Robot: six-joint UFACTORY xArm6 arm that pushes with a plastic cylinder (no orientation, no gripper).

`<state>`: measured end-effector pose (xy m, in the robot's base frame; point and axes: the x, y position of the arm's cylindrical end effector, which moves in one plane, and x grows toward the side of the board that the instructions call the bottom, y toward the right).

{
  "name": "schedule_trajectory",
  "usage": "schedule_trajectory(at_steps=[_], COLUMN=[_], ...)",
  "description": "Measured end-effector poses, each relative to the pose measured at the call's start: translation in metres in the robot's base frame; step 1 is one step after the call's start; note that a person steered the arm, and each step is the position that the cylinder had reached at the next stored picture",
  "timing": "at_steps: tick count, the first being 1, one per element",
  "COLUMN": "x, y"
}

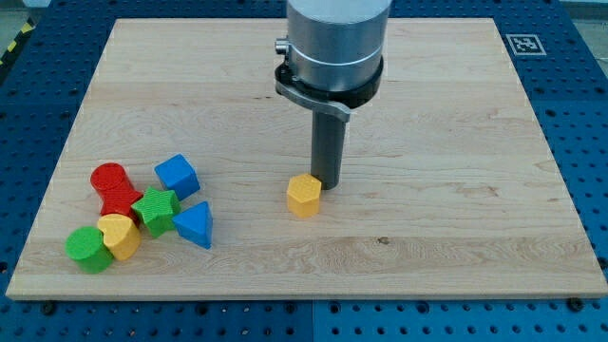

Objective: Move the yellow hexagon into the blue cube

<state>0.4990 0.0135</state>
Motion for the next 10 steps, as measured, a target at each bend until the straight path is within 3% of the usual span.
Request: schedule_trajectory(at_steps=[5,9,10], x=[0.056,0.049,0.049], y=[0.009,-0.120,-0.128])
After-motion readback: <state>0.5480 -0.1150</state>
